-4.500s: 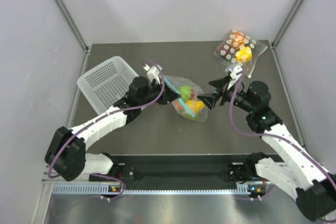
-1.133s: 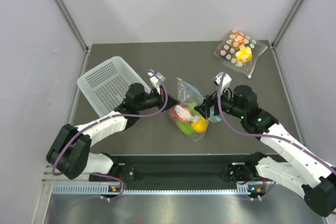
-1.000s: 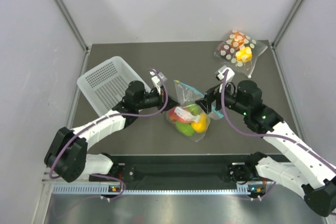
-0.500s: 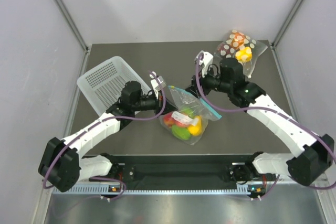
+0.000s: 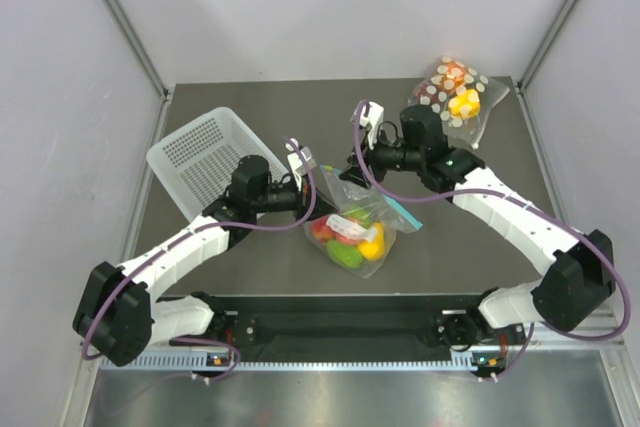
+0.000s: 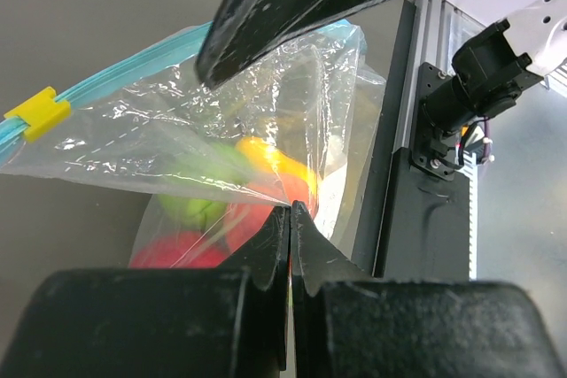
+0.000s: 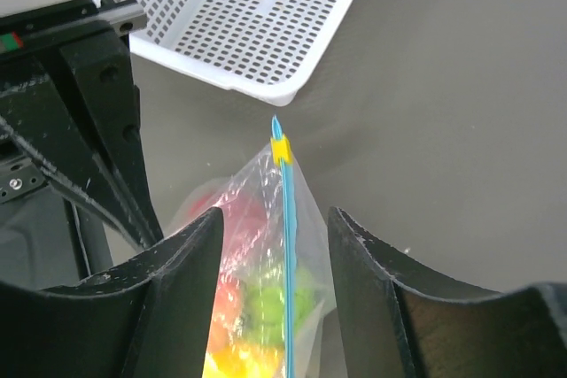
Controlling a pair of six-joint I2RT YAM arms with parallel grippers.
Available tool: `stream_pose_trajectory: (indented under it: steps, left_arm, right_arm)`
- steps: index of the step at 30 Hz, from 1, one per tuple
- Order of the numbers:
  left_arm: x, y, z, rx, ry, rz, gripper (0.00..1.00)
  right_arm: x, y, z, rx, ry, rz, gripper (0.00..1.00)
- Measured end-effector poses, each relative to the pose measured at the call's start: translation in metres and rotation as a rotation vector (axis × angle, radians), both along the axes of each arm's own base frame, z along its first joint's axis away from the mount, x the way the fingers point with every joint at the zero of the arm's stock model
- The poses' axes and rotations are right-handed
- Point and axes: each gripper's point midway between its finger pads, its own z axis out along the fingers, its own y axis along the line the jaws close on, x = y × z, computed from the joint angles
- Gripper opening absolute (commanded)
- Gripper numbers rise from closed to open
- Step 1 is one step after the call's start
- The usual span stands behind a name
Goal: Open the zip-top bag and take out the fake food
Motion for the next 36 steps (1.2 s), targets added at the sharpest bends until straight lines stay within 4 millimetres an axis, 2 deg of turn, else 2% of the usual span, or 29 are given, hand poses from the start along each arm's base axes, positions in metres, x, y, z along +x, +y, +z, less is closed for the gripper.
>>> stream_pose_trajectory:
  steps: [14,24,28,30,31,34,36]
  left_arm:
    - [-0.004,-0.001,0.001,-0.004,0.001,-0.021,0.0]
    - [-0.005,-0.002,0.001,-0.004,0.001,-0.027,0.0]
    - [-0.005,-0.002,0.001,-0.004,-0.002,-0.029,0.0]
    - [-0.005,-0.002,0.001,-0.004,-0.003,-0.028,0.0]
    - [-0.005,-0.002,0.0,-0.003,-0.003,-0.027,0.0]
    - [-0.005,-0.002,0.0,-0.003,-0.005,-0.028,0.0]
    - [-0.005,-0.002,0.0,-0.002,-0.005,-0.028,0.0]
  right_arm:
    - [0.014,0.027,-0.007,-0.003,0.005,0.034,0.49]
    - [0.014,0.04,-0.024,-0.032,0.03,0.064,0.44]
    - [0.014,0.043,-0.03,-0.044,0.042,0.071,0.35]
    - [0.014,0.045,-0.032,-0.047,0.042,0.075,0.24]
    - [0.015,0.045,-0.032,-0.047,0.041,0.078,0.14]
    - [0.014,0.046,-0.031,-0.042,0.04,0.085,0.0]
    - [0.015,0.048,-0.029,-0.032,0.032,0.088,0.0]
